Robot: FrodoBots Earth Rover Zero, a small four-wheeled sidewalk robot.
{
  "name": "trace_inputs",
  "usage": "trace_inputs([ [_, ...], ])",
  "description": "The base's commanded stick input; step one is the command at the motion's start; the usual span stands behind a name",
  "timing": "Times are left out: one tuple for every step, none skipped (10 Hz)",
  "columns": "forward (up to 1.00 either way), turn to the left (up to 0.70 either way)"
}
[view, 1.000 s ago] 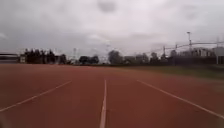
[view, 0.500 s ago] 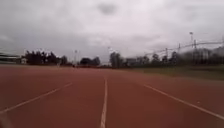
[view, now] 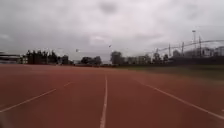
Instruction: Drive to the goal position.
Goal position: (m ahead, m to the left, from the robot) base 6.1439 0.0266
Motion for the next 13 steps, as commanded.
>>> trace_inputs([
  [0.70,0.00],
  [0.70,0.00],
  [0.70,0.00],
  [0.70,0.00],
  [0.70,0.00],
  [0.70,0.00],
  [0.70,0.00],
  [0.70,0.00],
  [0.70,0.00],
  [0.70,0.00],
  [0.70,0.00],
  [0.70,0.00],
  [0.70,0.00],
])
